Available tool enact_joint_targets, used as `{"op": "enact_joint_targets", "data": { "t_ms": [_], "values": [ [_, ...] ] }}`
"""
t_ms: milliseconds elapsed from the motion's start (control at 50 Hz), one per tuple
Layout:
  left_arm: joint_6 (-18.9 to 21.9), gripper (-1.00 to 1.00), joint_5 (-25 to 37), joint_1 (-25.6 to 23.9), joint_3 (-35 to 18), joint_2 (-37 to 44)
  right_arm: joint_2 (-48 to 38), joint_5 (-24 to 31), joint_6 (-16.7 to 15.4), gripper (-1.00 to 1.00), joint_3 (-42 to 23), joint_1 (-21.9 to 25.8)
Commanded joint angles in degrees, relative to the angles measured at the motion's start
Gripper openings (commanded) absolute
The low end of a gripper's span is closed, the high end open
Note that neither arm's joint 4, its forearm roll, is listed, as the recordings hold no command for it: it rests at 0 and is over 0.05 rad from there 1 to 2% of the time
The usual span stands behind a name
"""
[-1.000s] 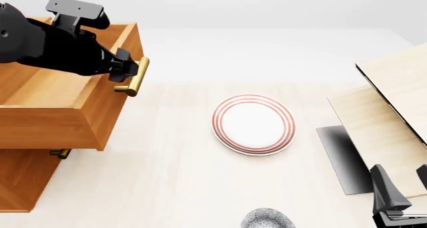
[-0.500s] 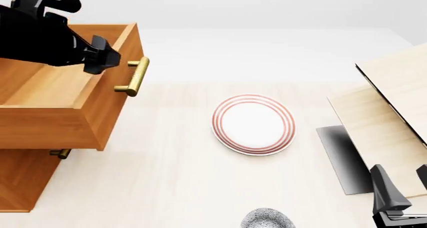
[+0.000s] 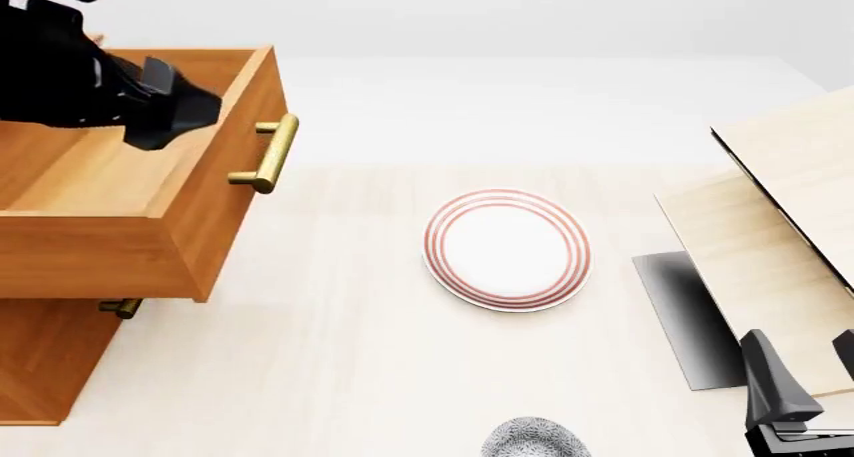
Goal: Open the top drawer of the cabinet and put the bowl in it.
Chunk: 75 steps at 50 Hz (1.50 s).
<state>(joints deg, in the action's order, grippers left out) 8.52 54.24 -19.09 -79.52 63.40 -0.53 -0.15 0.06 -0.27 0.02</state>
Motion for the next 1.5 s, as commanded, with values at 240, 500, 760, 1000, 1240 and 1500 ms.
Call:
{"op": "enact_joint_targets", "data": {
  "t_ms": [240,500,760,1000,1240,1500],
  "values": [
    [4.45,1.00,-3.48,-4.60,7.92,-5.33,0.05,0.01,-0.04,1.00,0.03,0.00],
    [6.32,1.00,-5.26,-7.42,10.88,-7.22,0.08,0.00,-0.07,1.00,0.03,0.01],
    [6.05,1.00,-7.15,-10.18,13.92,-8.65,0.04,0.01,-0.03,1.00,0.03,-0.01],
    [4.26,1.00,-9.39,-14.80,15.46,-8.08,0.05,0.01,-0.01,1.00,0.03,-0.02],
    [2.77,1.00,-13.71,-19.08,17.60,-4.88,0.08,0.00,-0.05,1.00,0.03,0.01],
    [-0.59,1.00,-18.12,-23.48,19.28,-1.60,0.07,0.00,-0.01,1.00,0.03,0.00]
  ]
}}
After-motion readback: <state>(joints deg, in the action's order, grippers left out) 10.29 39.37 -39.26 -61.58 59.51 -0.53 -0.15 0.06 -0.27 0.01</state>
